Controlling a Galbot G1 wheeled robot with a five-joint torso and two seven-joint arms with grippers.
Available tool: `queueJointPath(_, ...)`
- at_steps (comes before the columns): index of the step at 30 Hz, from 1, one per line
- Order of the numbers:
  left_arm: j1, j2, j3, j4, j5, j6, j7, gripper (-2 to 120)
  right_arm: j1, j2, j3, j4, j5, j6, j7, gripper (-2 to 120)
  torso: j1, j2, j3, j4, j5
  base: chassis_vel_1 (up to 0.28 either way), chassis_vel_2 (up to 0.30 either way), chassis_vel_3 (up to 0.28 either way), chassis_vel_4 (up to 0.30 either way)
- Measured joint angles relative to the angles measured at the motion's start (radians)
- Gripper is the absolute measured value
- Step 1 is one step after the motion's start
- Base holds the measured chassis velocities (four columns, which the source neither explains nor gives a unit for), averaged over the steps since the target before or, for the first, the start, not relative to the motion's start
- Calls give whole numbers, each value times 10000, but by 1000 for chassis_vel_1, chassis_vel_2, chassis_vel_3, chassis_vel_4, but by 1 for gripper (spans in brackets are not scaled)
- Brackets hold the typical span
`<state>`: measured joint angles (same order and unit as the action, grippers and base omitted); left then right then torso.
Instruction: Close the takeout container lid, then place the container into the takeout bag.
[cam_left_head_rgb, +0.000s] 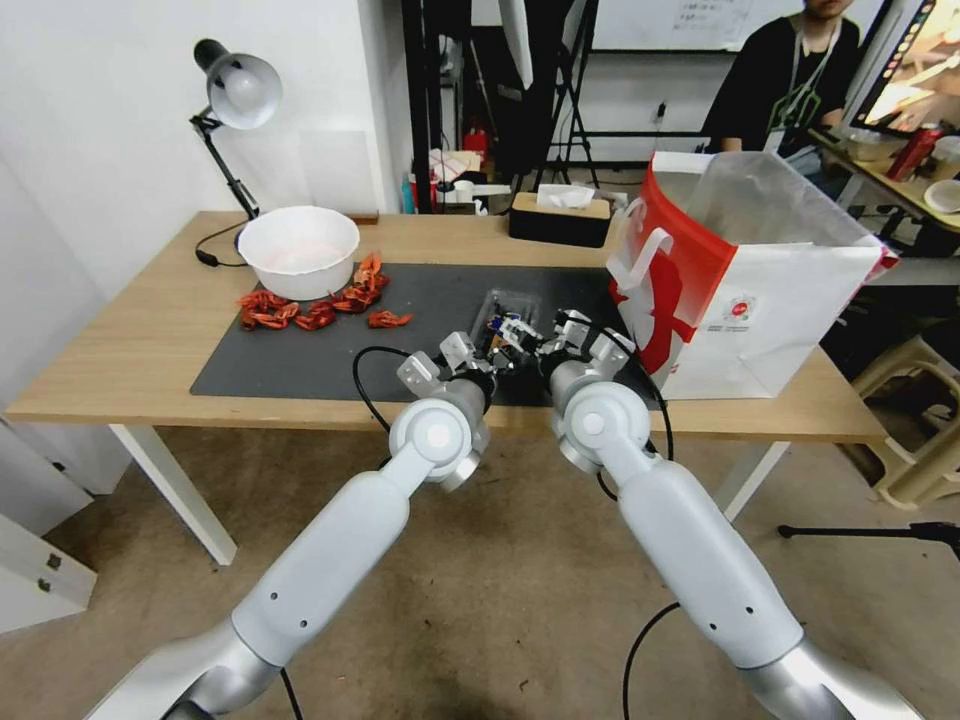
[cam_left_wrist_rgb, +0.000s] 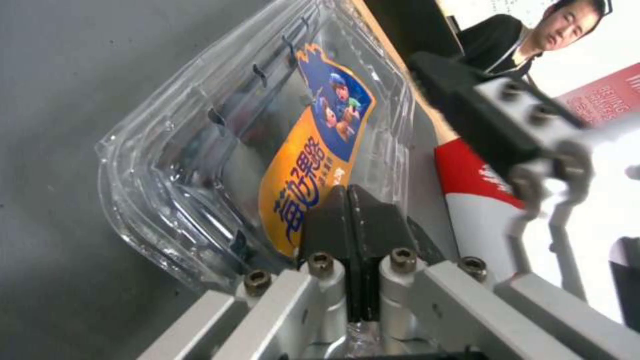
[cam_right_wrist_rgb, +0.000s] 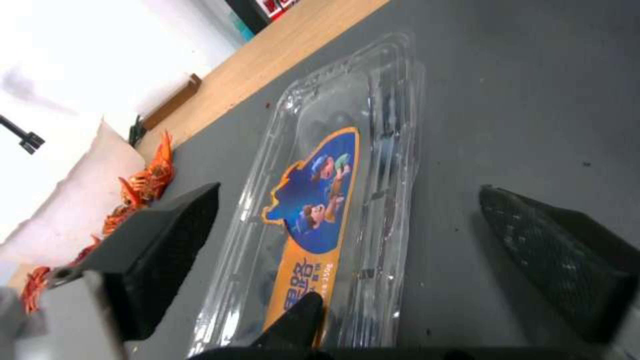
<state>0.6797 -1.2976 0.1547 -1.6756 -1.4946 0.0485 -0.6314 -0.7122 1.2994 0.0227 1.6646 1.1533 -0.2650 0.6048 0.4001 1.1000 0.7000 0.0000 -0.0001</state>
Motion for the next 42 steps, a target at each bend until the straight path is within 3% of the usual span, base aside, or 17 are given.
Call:
queueJointPath(27, -9, 133, 67, -218, 314, -56, 51, 0, -46, 281, 9, -559, -226, -23, -296, 0, -1, 0, -1, 0, 0, 0, 0, 0, 0)
queueJointPath(36, 92, 377, 139, -342, 1494, -151, 320, 0, -53, 272, 6, -565, -308, -23, -329, 0, -1, 0, 0, 0, 0, 0, 0, 0, 0)
queueJointPath(42, 428, 976, -89, -754, 3386, -243, 964, 25, -52, 300, -1, -570, -429, -25, -338, 0, -1, 0, -1, -2, -1, 0, 0, 0, 0)
